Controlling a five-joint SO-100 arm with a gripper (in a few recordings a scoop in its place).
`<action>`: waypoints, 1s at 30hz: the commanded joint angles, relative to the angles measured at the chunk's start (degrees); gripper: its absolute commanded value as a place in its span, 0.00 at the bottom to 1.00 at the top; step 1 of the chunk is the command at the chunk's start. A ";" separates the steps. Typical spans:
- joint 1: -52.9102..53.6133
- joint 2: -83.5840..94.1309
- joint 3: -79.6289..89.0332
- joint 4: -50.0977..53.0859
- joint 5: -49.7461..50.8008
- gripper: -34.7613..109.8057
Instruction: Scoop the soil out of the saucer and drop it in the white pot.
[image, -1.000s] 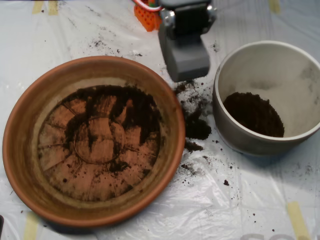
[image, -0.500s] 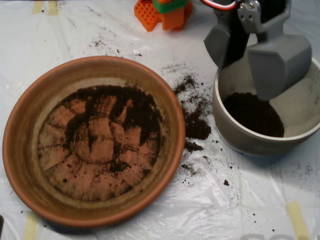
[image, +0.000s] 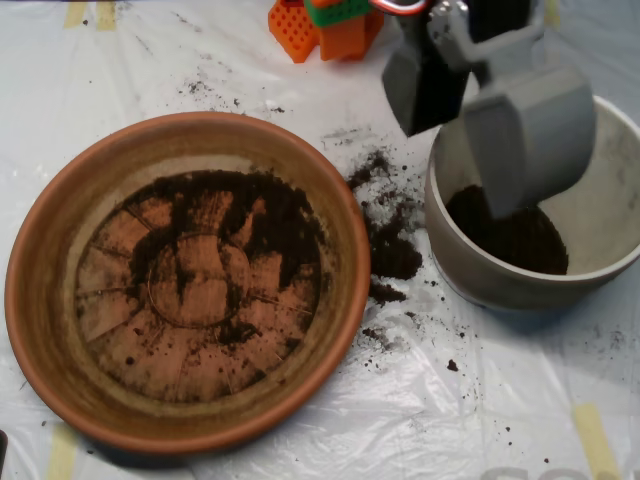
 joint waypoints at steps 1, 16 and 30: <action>6.59 7.29 0.97 0.53 0.70 0.51; 27.42 15.91 50.80 -21.71 -18.90 0.51; 31.03 1.14 56.25 -29.88 -37.00 0.53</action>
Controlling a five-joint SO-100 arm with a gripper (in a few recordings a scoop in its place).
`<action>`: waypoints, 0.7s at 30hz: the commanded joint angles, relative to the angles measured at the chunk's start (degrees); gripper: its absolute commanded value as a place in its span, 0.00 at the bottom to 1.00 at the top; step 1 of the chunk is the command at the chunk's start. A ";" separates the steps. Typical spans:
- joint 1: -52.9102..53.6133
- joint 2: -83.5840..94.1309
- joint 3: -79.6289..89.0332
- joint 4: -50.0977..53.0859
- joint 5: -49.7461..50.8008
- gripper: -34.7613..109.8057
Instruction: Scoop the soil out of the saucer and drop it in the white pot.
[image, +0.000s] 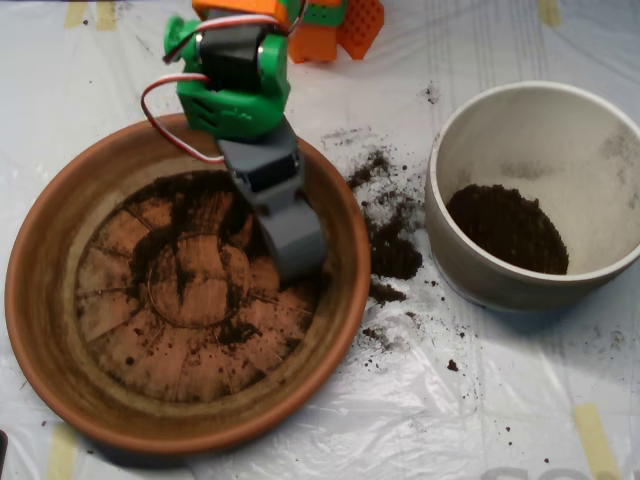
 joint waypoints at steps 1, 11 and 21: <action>1.32 -1.49 -4.48 1.76 -4.31 0.54; 1.85 -2.37 -4.31 0.79 -7.47 0.53; 1.85 0.00 -7.65 0.18 -8.96 0.55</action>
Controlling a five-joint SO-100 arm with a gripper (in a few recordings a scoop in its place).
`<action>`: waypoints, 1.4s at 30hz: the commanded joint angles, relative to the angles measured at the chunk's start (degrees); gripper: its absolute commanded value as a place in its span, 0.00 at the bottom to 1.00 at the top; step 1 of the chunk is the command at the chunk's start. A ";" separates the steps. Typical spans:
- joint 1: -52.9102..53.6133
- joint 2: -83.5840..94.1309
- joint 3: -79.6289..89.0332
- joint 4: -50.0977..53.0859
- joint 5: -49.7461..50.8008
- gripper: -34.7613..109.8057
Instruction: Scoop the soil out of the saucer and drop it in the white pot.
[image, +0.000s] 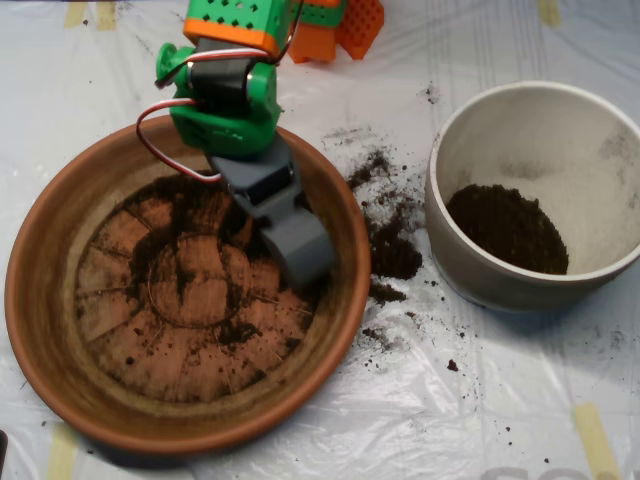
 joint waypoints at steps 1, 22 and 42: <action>0.35 4.48 -5.01 0.88 -1.58 0.55; 5.80 0.97 1.14 -4.75 -3.78 0.54; -2.02 -8.17 -11.07 0.70 6.15 0.50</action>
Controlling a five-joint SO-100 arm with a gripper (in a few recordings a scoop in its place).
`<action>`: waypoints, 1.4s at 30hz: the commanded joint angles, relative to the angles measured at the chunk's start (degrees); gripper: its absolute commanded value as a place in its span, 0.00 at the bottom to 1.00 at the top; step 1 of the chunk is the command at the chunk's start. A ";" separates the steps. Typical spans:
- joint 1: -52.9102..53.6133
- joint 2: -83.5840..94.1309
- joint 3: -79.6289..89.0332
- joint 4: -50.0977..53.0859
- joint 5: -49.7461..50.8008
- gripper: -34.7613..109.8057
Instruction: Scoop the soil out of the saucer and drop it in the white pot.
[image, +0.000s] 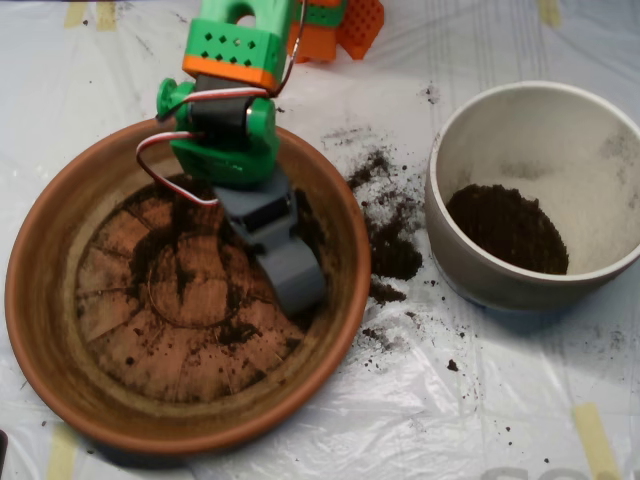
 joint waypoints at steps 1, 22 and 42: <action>-0.97 1.85 -2.64 1.23 -0.09 0.45; 2.20 13.97 16.44 -8.35 -9.67 0.39; 6.50 22.41 6.86 4.66 -9.32 0.24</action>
